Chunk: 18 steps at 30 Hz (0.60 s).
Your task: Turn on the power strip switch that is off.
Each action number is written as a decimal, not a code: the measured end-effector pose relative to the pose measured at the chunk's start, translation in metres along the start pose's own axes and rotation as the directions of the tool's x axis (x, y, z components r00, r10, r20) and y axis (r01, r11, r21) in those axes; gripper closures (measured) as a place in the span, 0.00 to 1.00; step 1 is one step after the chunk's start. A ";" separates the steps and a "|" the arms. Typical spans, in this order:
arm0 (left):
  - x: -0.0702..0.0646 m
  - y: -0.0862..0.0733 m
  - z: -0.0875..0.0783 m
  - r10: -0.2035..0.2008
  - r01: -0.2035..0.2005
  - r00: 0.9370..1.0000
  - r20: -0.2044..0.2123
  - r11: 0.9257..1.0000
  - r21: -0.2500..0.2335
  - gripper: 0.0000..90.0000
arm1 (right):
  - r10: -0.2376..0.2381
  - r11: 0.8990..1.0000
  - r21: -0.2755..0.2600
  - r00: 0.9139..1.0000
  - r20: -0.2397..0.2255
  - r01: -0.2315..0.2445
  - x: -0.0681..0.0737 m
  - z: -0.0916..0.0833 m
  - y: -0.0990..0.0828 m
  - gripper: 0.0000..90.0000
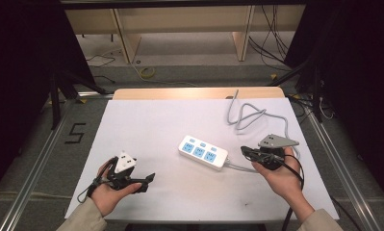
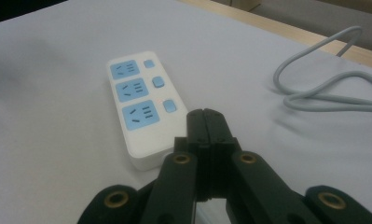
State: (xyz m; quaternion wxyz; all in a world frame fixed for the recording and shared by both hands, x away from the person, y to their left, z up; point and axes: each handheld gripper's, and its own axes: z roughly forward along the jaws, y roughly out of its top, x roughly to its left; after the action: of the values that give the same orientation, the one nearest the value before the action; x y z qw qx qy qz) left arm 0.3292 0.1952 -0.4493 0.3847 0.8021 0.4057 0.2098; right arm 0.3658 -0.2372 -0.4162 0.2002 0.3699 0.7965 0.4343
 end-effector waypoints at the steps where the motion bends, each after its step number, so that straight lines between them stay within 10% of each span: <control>1: 0.000 0.000 0.000 0.000 0.000 1.000 0.000 1.000 0.000 0.17 | 0.000 1.000 0.000 1.000 -0.001 0.000 0.000 0.001 0.000 1.00; 18: 0.000 0.000 0.000 0.000 0.000 1.000 0.001 1.000 0.002 0.17 | -0.010 1.000 0.016 1.000 -0.012 0.010 0.003 0.010 0.006 1.00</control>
State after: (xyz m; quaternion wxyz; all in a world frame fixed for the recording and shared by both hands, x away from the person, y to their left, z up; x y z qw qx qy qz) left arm 0.3293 0.1951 -0.4496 0.3841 0.8025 0.4058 0.2093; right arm 0.3728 -0.2276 -0.4163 0.1944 0.3649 0.8030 0.4293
